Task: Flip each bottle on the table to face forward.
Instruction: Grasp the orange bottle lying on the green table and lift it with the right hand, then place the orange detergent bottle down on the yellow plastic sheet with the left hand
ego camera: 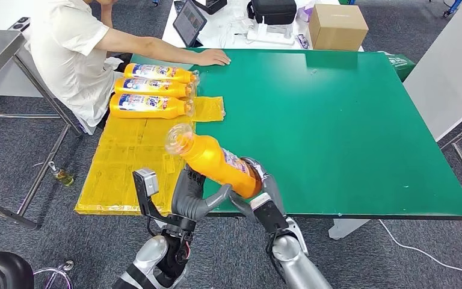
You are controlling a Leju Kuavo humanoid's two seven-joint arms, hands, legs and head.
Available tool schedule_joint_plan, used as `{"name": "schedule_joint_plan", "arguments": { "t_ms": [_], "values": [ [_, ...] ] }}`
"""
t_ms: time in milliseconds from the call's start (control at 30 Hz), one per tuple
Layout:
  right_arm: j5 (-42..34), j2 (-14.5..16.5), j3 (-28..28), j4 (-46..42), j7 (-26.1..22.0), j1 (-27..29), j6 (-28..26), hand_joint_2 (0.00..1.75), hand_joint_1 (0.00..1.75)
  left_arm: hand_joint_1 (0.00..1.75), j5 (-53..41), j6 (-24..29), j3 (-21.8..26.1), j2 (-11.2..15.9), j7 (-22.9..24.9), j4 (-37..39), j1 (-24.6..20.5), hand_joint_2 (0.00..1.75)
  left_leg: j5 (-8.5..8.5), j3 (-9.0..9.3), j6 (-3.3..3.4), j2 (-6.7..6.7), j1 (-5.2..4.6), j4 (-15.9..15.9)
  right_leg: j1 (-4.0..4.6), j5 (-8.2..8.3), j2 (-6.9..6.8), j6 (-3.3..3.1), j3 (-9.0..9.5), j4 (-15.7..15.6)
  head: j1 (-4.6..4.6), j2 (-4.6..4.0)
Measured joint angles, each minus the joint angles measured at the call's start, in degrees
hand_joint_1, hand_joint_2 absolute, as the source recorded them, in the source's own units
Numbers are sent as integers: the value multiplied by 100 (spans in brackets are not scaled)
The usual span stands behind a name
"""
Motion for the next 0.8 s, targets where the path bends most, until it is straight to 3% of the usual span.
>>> {"name": "schedule_joint_plan", "arguments": {
  "t_ms": [400, 667, 733, 767, 800],
  "values": [
    [-309, 130, 862, 66, 2, -74, -425, 175, 175, 0, 476, 178, 46, -71, 129, 34, -149, 175, 0, -2, 0, 0, -1, 0, -1, 0, 0, 0, -3, 0, 0, 0],
    [-419, 133, 1029, 73, 19, -80, -440, 175, 175, 5, 554, 217, 71, -71, 107, 62, -152, 175, 0, -4, 0, 0, 0, 0, -1, 0, 0, 0, -5, 0, 0, 0],
    [-439, 132, 1041, 73, 21, -80, -433, 175, 168, 92, 581, 202, 75, -71, 104, 63, -151, 175, 0, -4, 0, 0, -1, 0, -1, 0, 0, 0, -5, 0, 1, 0],
    [-460, 132, 1049, 73, 22, -80, -426, 175, 151, 136, 606, 183, 78, -71, 97, 63, -149, 175, 0, -4, 0, 0, -1, 0, -1, 0, 0, 0, -5, 0, 1, 0],
    [-494, 132, 1059, 74, 22, -79, -413, 175, 107, 175, 630, 154, 84, -70, 84, 63, -146, 175, 0, -4, 0, 0, -1, 0, -1, 0, 0, 0, -5, 0, 1, 0]
  ]
}}
